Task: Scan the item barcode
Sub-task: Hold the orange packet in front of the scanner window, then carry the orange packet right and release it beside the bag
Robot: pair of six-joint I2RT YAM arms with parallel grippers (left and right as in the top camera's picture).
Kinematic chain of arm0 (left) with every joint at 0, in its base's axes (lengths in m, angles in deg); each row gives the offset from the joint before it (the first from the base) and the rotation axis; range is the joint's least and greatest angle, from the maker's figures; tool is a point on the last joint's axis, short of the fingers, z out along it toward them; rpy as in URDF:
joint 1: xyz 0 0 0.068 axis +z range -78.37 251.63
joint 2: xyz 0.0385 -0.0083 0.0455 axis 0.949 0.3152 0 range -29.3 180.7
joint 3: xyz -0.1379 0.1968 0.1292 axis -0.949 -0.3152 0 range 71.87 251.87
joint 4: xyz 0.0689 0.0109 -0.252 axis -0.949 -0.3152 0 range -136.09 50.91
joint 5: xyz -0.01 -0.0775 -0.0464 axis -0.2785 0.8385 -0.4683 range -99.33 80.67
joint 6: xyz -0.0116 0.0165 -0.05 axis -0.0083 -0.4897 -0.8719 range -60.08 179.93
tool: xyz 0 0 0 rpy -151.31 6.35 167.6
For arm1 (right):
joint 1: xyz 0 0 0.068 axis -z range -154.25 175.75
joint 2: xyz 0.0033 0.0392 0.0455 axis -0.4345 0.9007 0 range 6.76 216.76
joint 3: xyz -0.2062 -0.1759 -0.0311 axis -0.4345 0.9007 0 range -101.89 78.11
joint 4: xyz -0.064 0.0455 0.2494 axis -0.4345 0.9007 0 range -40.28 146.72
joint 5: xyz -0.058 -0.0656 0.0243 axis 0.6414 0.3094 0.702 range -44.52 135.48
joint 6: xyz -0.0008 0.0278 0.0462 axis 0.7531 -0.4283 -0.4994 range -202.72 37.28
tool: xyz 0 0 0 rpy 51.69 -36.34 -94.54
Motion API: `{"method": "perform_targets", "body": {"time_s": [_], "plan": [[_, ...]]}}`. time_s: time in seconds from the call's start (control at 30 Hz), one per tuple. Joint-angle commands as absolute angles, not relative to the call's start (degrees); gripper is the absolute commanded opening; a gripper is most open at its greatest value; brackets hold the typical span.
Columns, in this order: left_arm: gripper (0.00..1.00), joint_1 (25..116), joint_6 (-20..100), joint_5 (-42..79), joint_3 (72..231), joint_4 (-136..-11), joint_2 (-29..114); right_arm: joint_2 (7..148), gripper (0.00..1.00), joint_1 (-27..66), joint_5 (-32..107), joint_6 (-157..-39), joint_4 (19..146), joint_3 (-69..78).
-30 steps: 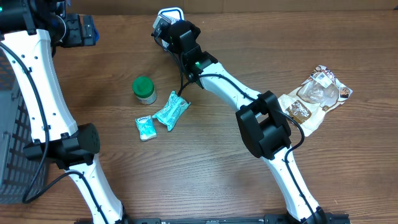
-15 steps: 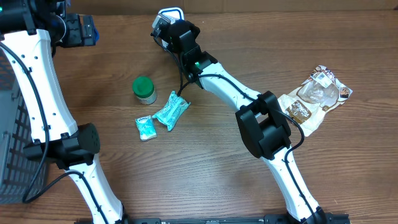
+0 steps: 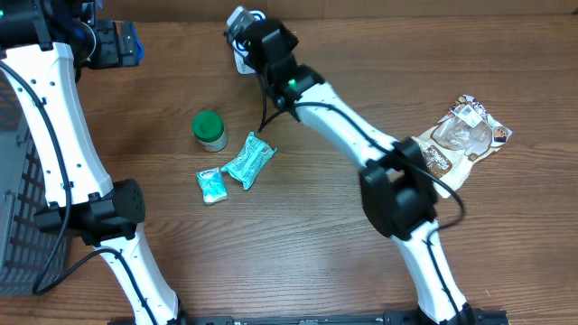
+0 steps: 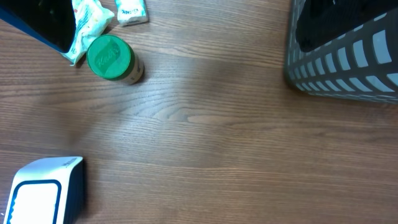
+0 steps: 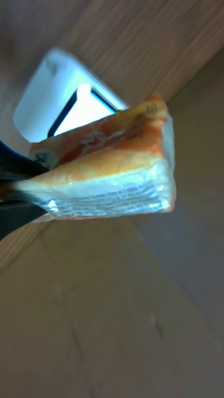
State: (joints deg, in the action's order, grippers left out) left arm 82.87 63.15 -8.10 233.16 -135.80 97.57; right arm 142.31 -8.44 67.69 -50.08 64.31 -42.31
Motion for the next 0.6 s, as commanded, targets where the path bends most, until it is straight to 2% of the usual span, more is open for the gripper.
{"method": "perform_targets", "body": {"time_s": [0.0,0.07,0.23,0.4,0.57], "plan": [[1.0,82.5,63.8,-8.3,233.6,-135.9,95.8,129.8,0.04,-7.1,57.3,-65.1,71.3,-43.8],[1.0,82.5,63.8,-8.3,233.6,-135.9,95.8,126.0,0.04,-6.2,51.2,-70.4,77.7,-43.8],[1.0,82.5,63.8,-8.3,233.6,-135.9,95.8,116.9,0.04,-2.7,46.2,-88.6,97.2,-43.8],[1.0,82.5,63.8,-8.3,233.6,-135.9,95.8,109.8,0.04,3.5,41.4,-97.1,116.5,-43.8],[0.99,82.5,63.8,-8.3,233.6,-135.9,95.8,108.0,0.04,11.5,38.2,-100.9,133.1,-43.7]]}}
